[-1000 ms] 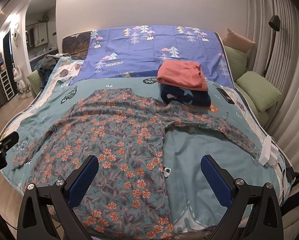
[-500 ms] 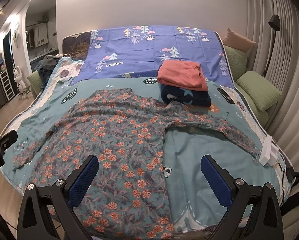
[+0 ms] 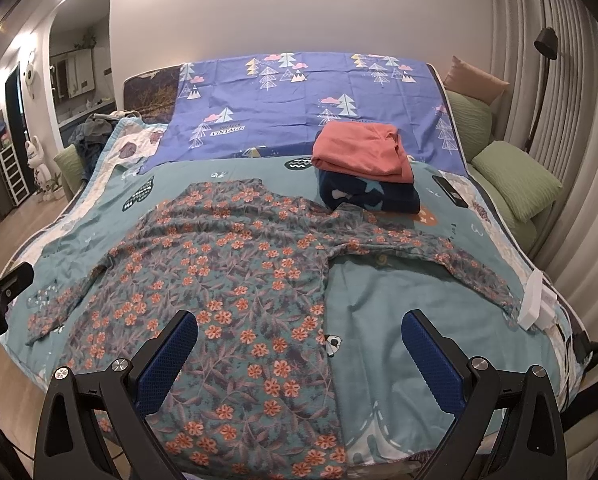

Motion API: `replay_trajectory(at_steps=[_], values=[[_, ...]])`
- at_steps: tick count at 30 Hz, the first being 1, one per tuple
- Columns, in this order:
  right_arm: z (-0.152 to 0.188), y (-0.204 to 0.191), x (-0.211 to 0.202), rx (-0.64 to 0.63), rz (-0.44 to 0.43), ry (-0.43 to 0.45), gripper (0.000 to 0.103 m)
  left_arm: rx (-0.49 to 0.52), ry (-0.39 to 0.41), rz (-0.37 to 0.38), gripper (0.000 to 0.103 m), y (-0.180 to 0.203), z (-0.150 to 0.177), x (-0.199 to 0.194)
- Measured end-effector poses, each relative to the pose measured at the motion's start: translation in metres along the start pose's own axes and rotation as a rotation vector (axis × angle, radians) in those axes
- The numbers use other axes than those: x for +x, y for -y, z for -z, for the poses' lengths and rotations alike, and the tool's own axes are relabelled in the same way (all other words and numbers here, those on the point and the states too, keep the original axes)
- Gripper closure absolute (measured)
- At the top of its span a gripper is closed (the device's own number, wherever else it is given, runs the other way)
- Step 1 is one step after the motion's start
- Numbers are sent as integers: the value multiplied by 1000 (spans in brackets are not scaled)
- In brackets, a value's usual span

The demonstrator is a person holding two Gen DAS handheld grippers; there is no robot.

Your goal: Fold small clothes

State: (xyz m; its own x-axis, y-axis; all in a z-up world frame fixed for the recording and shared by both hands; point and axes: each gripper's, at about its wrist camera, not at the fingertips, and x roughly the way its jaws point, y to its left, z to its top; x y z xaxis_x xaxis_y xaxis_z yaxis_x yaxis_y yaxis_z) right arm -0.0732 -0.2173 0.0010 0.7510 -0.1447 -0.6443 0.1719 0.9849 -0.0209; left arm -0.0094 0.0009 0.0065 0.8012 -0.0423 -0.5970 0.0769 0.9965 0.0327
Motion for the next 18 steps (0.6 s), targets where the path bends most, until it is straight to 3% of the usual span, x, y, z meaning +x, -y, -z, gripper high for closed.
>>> replay_trajectory(at_steps=[18], values=[[-2, 7, -3, 14, 0, 5, 0, 26, 26, 1, 0, 8, -1, -5]])
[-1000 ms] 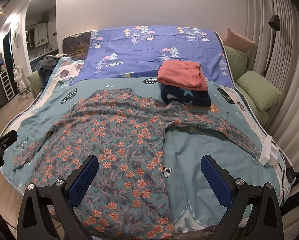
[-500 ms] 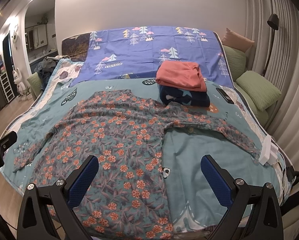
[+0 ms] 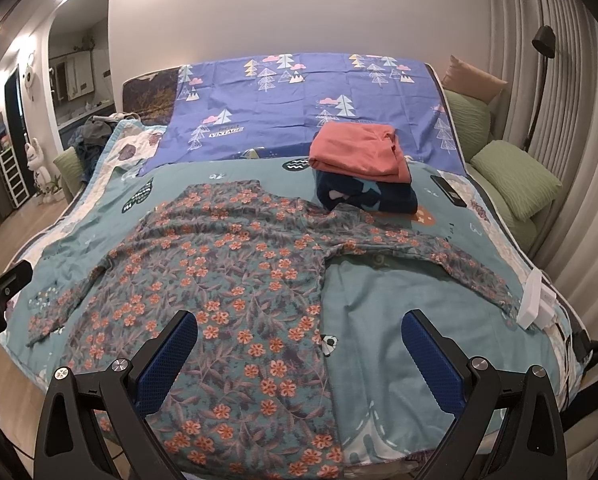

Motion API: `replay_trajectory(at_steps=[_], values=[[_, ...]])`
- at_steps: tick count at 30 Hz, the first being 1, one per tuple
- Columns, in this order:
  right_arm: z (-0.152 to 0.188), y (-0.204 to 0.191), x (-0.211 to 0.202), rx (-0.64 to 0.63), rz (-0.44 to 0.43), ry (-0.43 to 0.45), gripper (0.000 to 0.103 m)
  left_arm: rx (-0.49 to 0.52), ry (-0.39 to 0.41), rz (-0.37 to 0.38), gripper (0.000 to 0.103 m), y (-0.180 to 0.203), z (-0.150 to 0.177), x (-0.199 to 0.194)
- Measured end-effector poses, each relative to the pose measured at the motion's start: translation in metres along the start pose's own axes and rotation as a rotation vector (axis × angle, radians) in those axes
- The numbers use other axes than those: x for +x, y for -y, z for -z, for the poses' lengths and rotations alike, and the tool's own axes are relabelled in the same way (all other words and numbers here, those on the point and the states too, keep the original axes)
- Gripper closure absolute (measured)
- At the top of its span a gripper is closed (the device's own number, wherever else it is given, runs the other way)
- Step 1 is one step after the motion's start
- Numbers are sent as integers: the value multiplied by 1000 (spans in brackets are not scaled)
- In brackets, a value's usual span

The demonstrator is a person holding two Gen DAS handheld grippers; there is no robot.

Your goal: Fold small clothes

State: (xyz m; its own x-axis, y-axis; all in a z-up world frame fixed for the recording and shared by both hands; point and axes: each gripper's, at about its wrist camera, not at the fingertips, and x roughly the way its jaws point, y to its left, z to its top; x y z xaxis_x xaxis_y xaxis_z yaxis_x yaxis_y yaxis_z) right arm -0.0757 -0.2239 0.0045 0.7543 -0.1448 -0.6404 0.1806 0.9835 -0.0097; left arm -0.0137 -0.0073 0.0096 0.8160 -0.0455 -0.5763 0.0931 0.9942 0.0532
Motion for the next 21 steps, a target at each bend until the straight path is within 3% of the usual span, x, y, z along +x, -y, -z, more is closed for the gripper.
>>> replay_trajectory(at_steps=[6, 12, 18, 20, 21], values=[[-4, 34, -3, 22, 22, 26, 0, 145, 56, 87, 0, 42, -10, -8], [-16, 131, 1, 211, 7, 72, 0, 294, 103, 242, 0, 108, -29, 4], [-1, 260, 56, 588, -208, 1, 0, 500, 152, 375, 0, 196, -42, 45], [12, 294, 83, 698, -349, -29, 0, 540, 197, 393, 0, 221, -43, 64], [22, 313, 103, 776, -462, -58, 1, 568, 197, 402, 0, 235, -43, 78]])
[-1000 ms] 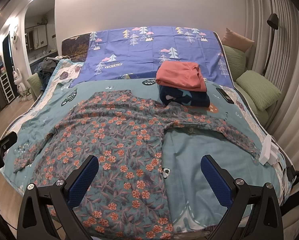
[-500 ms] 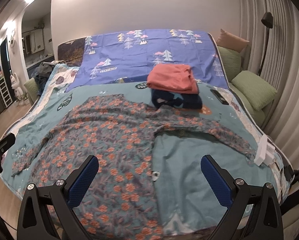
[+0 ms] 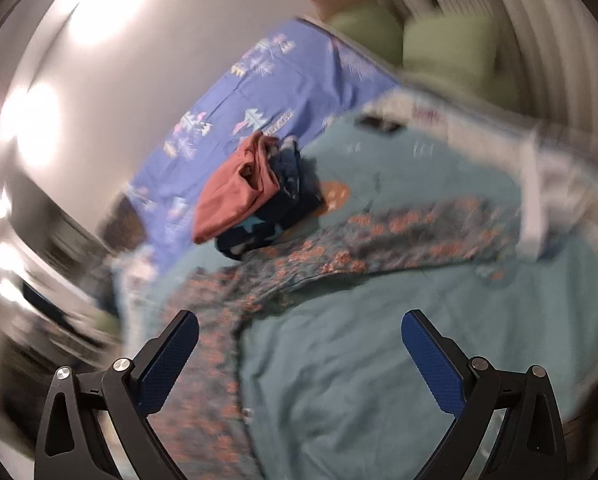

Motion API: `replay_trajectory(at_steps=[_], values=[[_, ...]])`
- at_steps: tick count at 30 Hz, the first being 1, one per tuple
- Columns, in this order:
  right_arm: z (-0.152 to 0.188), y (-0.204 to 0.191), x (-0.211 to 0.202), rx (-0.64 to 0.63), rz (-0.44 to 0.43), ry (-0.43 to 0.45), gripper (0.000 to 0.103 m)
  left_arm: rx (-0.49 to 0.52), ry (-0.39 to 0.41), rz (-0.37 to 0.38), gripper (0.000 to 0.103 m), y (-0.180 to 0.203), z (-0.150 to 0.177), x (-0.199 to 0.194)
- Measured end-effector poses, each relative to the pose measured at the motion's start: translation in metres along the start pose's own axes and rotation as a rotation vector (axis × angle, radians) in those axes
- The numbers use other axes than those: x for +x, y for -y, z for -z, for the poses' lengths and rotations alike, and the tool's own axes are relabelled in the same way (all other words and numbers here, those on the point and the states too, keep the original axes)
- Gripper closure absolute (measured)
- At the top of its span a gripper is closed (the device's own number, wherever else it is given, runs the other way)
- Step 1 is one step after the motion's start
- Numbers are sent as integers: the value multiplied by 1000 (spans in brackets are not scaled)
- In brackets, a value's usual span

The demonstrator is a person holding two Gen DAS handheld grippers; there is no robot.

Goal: Fold small clothes
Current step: 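Reach the right gripper to the floral shirt's sleeve cuff and close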

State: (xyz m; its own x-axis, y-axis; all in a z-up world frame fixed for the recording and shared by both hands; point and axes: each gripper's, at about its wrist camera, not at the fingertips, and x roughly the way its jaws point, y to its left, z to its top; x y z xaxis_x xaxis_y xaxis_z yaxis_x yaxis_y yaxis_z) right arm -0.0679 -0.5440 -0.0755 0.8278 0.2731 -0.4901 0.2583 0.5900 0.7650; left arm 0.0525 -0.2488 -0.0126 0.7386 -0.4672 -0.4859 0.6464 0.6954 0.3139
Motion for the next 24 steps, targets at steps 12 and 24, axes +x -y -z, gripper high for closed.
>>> replay_trajectory(at_steps=[12, 24], values=[[-41, 155, 51, 394, 128, 41, 16, 200, -152, 123, 0, 60, 5, 147], [-62, 164, 74, 419, 208, 87, 51, 225, -233, 136, 9, 85, 14, 197]])
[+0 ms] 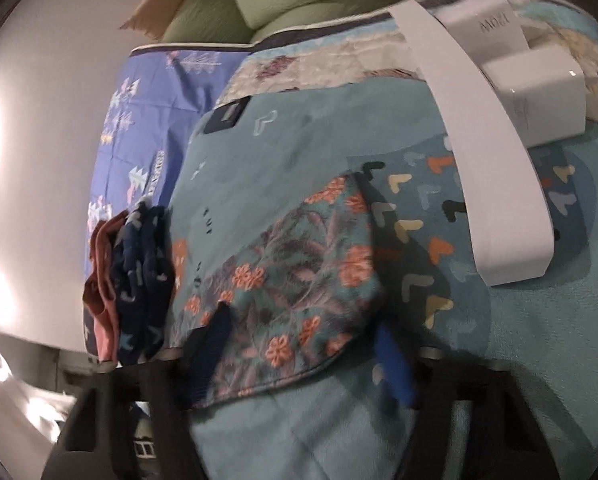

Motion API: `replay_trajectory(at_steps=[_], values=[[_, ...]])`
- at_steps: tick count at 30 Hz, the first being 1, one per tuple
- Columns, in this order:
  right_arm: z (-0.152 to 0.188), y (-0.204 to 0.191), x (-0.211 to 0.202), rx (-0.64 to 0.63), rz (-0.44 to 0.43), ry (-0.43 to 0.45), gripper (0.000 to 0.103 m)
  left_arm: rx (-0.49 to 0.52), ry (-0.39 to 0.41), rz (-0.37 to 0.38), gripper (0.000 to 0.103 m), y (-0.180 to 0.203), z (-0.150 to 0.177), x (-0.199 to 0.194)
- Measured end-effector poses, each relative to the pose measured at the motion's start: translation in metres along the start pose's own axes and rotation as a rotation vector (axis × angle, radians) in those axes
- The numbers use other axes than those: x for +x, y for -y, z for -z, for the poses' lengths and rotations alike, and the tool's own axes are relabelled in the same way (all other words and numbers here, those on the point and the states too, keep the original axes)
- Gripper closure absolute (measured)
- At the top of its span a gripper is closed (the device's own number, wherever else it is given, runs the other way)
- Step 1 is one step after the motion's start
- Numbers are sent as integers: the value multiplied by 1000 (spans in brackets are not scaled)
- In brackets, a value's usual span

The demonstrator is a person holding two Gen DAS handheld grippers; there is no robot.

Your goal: Fold small clothes

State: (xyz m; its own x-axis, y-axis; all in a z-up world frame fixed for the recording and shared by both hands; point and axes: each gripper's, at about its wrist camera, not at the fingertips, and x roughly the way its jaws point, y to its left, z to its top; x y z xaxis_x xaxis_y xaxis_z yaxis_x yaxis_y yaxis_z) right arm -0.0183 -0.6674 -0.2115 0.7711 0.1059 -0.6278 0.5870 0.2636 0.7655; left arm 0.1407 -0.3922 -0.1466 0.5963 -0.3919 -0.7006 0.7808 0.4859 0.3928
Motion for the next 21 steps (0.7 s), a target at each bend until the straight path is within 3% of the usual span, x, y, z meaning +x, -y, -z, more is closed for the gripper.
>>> replay_trajectory(at_steps=[2, 4, 5, 6, 10, 16, 19, 20, 21], values=[[-2, -1, 3, -8, 6, -10, 62, -24, -15, 65, 22, -3, -1, 1], [-4, 1, 4, 5, 2, -24, 77, -78, -34, 148, 44, -10, -3, 3], [-5, 1, 5, 11, -12, -37, 91, -110, -43, 191, 58, -14, -3, 6], [-5, 0, 5, 11, -29, -39, 95, -139, -45, 214, 67, -18, -3, 10], [-4, -30, -15, -91, -45, 36, 98, -208, -28, 255, 87, -27, 0, 6], [-8, -107, -52, -239, -127, 103, 99, -345, 29, 333, 91, -47, 5, -9], [-2, -164, -65, -340, -182, 120, 99, -432, 37, 377, 90, -57, 8, -12], [2, -182, -67, -373, -198, 122, 99, -462, 26, 385, 82, -60, 7, -9], [8, -204, -70, -414, -220, 121, 99, -504, 6, 407, 62, -64, 9, -10]])
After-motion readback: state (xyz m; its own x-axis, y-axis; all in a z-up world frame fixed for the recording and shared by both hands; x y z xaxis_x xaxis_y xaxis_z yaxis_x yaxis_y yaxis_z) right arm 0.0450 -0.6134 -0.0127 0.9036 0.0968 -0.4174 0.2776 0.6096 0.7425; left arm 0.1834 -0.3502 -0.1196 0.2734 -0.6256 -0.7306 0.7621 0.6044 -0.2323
